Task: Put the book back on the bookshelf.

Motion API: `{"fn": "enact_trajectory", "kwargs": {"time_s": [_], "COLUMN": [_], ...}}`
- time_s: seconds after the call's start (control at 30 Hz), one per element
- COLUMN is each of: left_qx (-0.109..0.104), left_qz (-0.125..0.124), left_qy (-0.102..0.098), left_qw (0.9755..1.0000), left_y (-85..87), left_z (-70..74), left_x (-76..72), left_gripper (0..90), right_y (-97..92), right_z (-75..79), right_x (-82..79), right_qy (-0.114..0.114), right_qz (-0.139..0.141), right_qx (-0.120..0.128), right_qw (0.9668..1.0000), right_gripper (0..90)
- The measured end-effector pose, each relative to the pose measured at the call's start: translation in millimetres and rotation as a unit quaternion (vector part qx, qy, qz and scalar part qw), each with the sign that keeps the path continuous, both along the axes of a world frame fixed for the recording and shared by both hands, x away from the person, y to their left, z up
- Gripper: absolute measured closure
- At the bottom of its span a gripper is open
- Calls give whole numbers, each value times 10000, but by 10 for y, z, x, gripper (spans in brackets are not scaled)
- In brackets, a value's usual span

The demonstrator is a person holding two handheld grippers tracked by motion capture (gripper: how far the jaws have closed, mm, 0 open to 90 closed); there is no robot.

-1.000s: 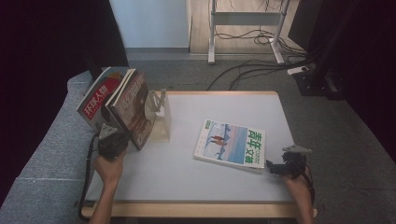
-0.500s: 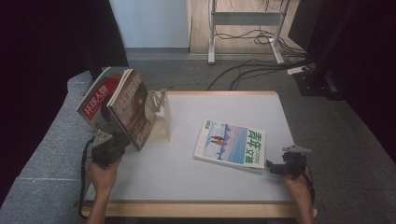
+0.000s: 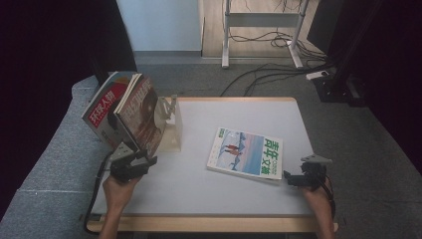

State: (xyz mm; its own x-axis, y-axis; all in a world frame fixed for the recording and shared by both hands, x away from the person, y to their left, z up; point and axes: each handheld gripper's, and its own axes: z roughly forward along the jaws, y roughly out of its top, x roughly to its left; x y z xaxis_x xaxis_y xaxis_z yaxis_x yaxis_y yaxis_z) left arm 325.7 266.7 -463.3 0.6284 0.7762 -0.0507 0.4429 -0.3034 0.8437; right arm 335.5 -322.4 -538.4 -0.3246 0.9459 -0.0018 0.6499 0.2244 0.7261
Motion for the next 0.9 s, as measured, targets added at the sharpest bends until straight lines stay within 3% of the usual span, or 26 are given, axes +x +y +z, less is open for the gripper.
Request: {"fn": "enact_trajectory", "kwargs": {"time_s": [0.1,0.2,0.27,0.37,0.47,0.57,0.63,0.73,0.83,0.9], "left_qx": [175,-7,-54,286,474,664,681,883,981,1122], "left_qz": [-212,-401,-489,-582,-754,-873,-894,-1018,-1094,-1167], "left_qy": [64,199,287,290,373,392,426,563,611,685], "left_qw": [9996,9990,9984,9975,9953,9932,9928,9893,9873,9844], "left_y": [-141,-251,-312,-440,-596,-753,-787,-953,-1044,-1106], "left_z": [-80,-178,-222,-255,-292,-354,-374,-488,-564,-626], "left_x": [22,70,101,132,171,236,257,361,400,415], "left_gripper": [299,190,173,111,6,0,0,0,0,0], "right_y": [0,0,0,0,0,-1,-1,-1,-2,-2], "right_z": [0,0,0,0,0,0,0,0,0,0], "right_x": [0,0,0,1,1,1,1,2,2,3], "right_qy": [0,0,1,3,2,4,2,0,3,4], "right_qz": [0,-1,0,-1,-1,0,-1,1,0,2], "right_qx": [0,0,1,2,2,4,3,3,5,9], "right_qw": [10000,10000,10000,10000,10000,10000,10000,10000,10000,10000], "right_gripper": [0,0,0,0,0,0,0,0,0,0]}}
